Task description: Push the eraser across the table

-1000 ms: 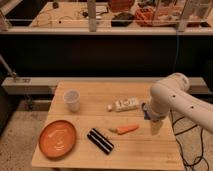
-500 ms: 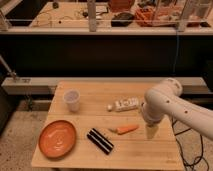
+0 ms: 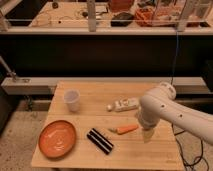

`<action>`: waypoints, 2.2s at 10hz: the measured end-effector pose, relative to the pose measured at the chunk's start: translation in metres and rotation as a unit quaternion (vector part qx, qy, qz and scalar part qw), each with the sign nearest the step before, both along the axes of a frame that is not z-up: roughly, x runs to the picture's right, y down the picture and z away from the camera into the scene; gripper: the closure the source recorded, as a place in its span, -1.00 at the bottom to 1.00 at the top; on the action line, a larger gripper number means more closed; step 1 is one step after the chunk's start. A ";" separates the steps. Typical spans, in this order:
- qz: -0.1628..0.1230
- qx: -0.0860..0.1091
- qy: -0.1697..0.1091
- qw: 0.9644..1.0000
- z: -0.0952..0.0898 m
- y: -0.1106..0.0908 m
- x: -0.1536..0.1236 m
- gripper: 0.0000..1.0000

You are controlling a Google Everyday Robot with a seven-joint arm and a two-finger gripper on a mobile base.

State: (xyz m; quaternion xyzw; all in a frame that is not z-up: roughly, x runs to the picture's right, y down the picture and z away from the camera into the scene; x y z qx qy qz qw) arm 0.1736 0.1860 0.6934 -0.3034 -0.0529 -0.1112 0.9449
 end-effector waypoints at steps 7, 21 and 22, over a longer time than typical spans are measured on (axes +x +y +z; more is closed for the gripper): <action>-0.014 -0.010 -0.015 1.000 0.006 0.018 -0.015 -0.60; -0.027 -0.029 -0.031 0.999 0.017 0.043 -0.032 -0.60; -0.029 -0.031 -0.031 0.999 0.017 0.044 -0.033 -0.57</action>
